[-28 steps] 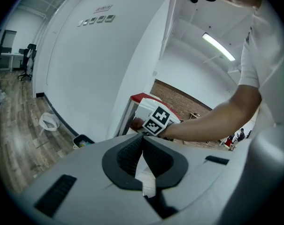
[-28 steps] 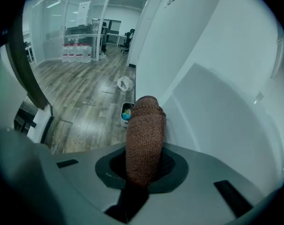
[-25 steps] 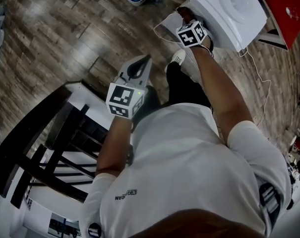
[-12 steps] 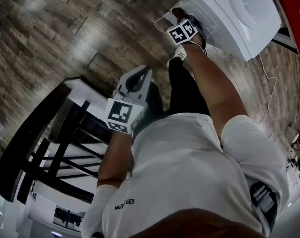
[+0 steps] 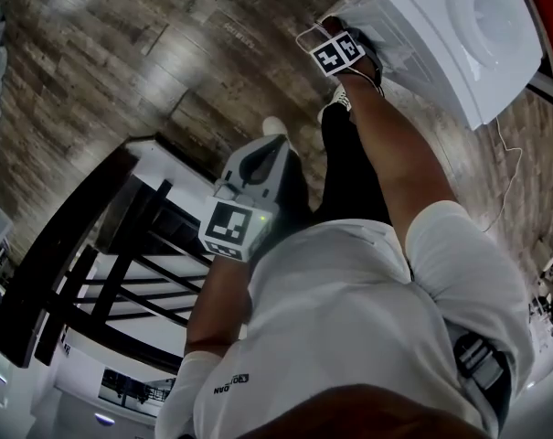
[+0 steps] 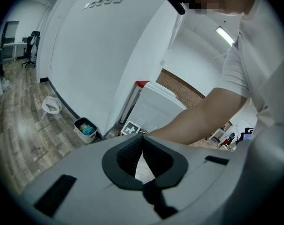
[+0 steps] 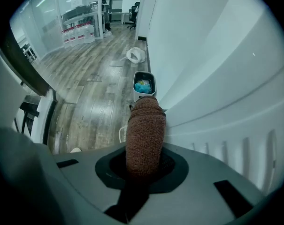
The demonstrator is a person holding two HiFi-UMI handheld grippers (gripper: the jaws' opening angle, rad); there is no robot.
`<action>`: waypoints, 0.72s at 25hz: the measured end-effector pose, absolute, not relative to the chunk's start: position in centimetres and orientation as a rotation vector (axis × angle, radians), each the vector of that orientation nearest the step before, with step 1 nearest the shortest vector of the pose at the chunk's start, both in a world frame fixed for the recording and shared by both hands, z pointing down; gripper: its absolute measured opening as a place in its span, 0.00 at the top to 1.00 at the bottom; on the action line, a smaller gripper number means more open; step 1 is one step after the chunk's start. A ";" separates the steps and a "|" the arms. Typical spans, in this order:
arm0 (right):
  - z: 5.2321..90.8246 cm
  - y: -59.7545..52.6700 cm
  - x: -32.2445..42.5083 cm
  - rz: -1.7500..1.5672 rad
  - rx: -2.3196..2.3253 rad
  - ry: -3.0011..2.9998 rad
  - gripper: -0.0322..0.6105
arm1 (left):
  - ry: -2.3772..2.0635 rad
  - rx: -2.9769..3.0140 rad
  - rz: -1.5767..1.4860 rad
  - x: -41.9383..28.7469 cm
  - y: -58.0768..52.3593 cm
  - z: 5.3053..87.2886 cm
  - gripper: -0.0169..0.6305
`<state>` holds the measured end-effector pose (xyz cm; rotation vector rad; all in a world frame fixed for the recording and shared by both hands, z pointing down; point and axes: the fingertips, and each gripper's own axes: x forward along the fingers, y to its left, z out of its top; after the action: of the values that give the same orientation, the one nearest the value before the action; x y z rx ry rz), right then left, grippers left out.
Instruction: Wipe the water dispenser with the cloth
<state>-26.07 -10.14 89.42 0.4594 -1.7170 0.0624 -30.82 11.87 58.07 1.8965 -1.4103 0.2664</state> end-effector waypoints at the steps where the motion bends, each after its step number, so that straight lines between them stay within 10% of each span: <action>1: 89.7 -10.1 -26.1 0.065 0.453 -1.714 0.87 | -1.411 1.891 0.270 -30.7 12.0 58.2 0.99; 18: 79.4 -3.6 -23.9 0.426 0.540 -1.969 0.87 | -1.452 1.985 0.226 -30.7 11.0 52.6 0.99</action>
<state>-23.88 -3.62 79.39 0.5401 -1.9685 0.4263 -30.75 10.97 52.59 1.9848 -1.4519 0.2265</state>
